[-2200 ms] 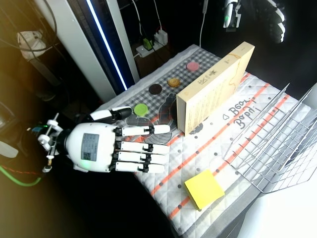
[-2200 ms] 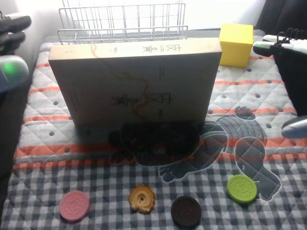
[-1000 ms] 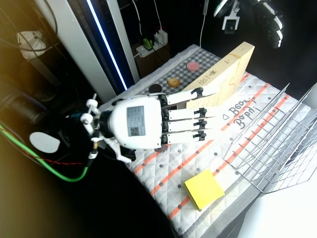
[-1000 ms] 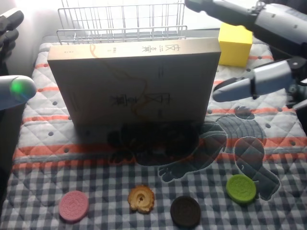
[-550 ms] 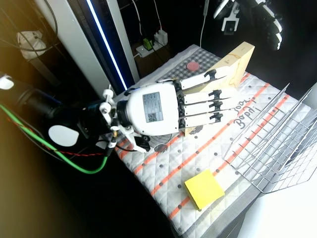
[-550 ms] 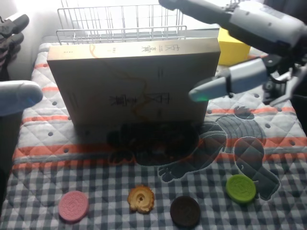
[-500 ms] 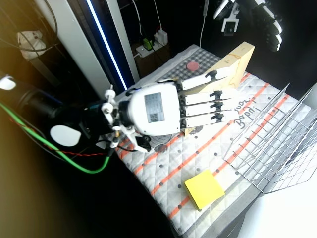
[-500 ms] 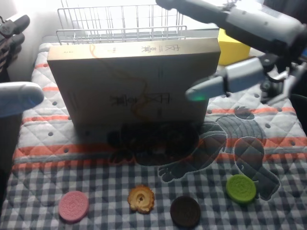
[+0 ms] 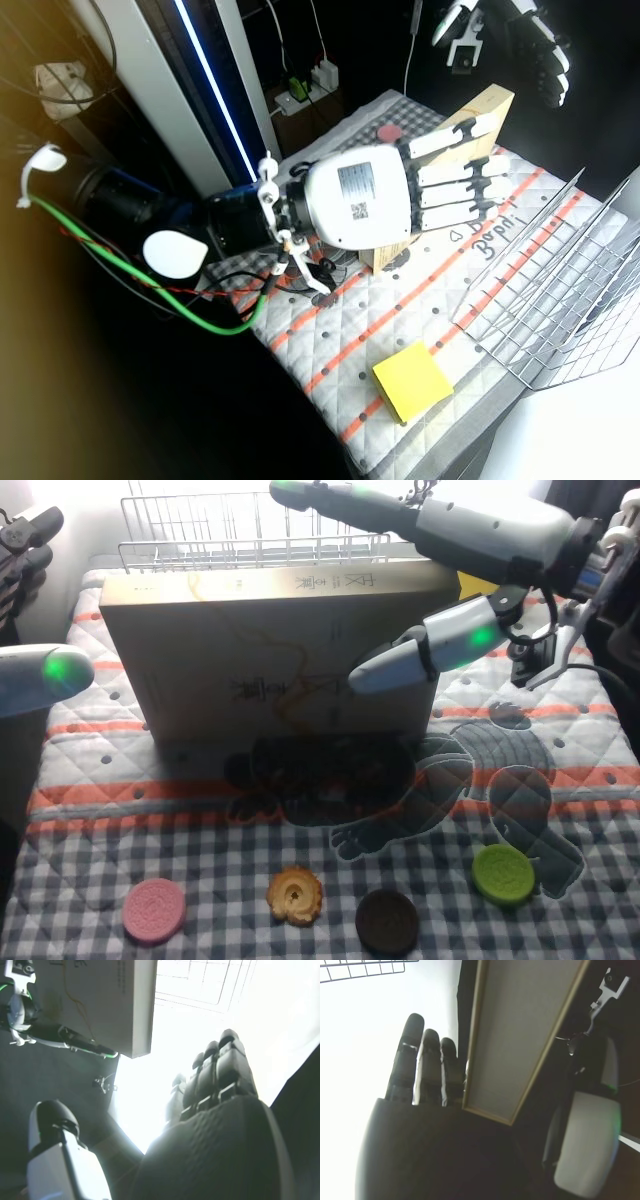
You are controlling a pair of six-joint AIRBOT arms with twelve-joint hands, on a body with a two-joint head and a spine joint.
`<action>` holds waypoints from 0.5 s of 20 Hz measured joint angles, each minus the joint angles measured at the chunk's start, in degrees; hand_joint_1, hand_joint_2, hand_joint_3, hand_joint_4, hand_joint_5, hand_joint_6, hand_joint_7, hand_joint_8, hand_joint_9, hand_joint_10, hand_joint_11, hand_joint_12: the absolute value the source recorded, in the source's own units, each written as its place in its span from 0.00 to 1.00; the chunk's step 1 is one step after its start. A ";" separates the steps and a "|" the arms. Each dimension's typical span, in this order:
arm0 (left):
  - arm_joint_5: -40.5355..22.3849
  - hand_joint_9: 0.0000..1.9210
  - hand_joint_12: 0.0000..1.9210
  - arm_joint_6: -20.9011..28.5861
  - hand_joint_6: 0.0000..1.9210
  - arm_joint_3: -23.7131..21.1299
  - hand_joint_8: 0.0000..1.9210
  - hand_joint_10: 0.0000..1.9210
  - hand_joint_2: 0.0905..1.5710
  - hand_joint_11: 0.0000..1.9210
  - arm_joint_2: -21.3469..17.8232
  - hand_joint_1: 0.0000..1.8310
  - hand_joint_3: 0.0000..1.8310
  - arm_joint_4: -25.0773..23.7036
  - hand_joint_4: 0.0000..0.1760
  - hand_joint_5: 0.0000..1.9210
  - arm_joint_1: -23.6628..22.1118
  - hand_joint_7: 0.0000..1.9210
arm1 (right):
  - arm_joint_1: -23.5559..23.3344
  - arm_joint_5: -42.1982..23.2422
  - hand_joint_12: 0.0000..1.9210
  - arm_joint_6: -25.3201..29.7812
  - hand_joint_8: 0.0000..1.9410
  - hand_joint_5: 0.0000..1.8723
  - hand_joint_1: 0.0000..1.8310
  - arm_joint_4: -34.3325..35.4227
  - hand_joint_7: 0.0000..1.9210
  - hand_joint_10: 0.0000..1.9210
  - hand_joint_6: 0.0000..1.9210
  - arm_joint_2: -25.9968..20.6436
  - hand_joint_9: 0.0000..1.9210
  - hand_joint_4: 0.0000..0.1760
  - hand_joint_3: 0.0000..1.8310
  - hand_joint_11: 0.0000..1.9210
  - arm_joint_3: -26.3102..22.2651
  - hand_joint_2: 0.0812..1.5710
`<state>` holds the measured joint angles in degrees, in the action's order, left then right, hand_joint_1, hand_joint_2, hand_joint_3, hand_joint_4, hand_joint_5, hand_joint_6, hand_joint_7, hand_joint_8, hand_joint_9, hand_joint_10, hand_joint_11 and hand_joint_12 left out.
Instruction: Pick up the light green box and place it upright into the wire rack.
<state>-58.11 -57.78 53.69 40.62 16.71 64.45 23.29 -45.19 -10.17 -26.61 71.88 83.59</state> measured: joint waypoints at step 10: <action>0.00 0.00 0.00 0.52 0.00 0.00 0.00 0.00 0.42 0.00 0.00 0.36 0.00 -0.07 1.00 0.00 0.00 0.00 | 1.31 0.11 0.65 0.15 0.00 0.13 0.43 0.33 0.20 0.01 0.00 1.66 0.24 1.00 0.00 0.01 0.92 0.46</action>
<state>-58.11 -57.25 53.69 40.62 16.64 64.45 24.60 -45.08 -10.02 -26.28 73.54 84.51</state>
